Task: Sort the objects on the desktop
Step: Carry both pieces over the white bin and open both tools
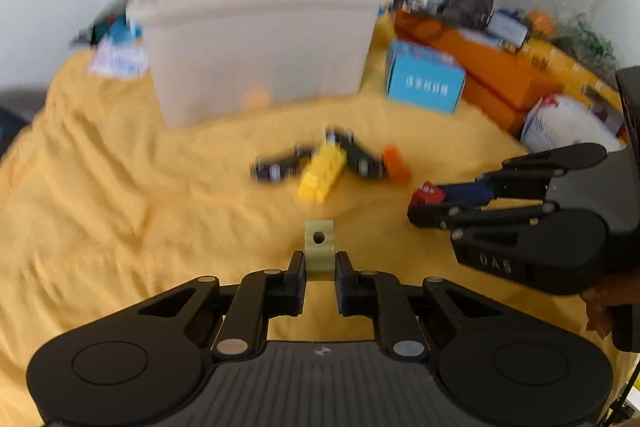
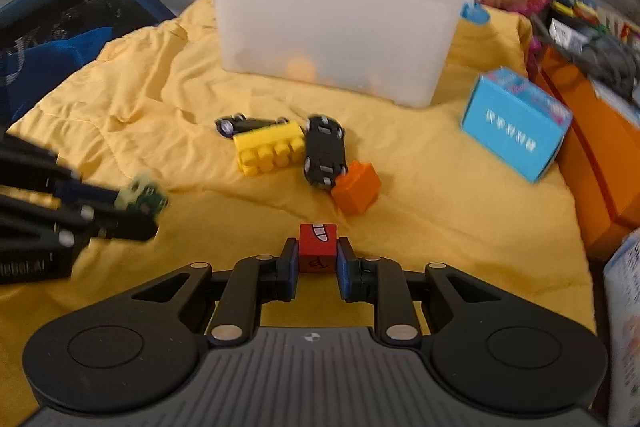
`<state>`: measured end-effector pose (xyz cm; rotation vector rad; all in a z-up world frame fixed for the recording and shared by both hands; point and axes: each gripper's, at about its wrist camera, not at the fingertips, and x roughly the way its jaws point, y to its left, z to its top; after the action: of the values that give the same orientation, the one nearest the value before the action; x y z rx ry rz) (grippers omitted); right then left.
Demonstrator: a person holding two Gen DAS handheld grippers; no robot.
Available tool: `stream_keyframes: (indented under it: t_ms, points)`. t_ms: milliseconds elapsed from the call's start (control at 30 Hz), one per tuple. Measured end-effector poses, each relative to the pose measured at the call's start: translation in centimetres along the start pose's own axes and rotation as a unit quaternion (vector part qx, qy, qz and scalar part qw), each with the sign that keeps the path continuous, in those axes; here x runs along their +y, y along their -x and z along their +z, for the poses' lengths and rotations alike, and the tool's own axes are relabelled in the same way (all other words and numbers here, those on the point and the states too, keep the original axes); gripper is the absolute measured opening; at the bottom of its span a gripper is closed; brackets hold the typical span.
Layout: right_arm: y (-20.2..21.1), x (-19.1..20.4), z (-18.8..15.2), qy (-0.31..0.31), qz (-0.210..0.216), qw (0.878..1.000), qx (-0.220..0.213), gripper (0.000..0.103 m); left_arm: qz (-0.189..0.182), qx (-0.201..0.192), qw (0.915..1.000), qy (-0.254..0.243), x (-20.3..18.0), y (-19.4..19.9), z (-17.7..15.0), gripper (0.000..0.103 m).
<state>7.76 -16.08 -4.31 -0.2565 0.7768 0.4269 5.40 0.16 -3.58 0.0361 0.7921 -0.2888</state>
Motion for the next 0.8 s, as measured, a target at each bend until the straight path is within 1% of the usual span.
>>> stream_keyframes:
  t_ms: [100,233,333,500,600,700,767,800]
  points:
    - [1.6,-0.1,1.6,0.021,-0.01,0.999,-0.035,0.022,0.016,-0.036,0.999,-0.019,0.5,1.2,2.3,0.017]
    - [3.8,-0.8,5.2,0.032,-0.017,0.996,-0.087,0.022,0.031,-0.08,0.9959,-0.028,1.4,2.6,6.1,0.017]
    - [4.7,-1.3,8.2,0.028,-0.015,0.992,-0.123,0.022,0.046,-0.113,0.9916,-0.042,2.2,3.3,9.4,0.017]
    - [4.1,-1.5,13.0,0.035,-0.011,0.985,-0.17,0.022,0.057,-0.158,0.9855,-0.025,4.0,3.7,14.6,0.017]
    - [3.3,-2.4,15.7,0.028,-0.018,0.982,-0.188,0.022,0.067,-0.173,0.9822,-0.028,4.9,3.0,17.2,0.017]
    - [2.4,-3.6,18.1,0.011,-0.026,0.98,-0.195,0.022,0.057,-0.175,0.9828,-0.01,5.7,2.3,19.3,0.017]
    - [2.0,-4.7,19.3,-0.009,-0.018,0.98,-0.196,0.022,0.054,-0.177,0.9828,0.0,5.9,2.4,19.5,0.019]
    - [1.9,-5.1,19.4,-0.015,-0.019,0.98,-0.197,0.022,0.056,-0.179,0.9822,0.002,5.9,2.6,19.2,0.02]
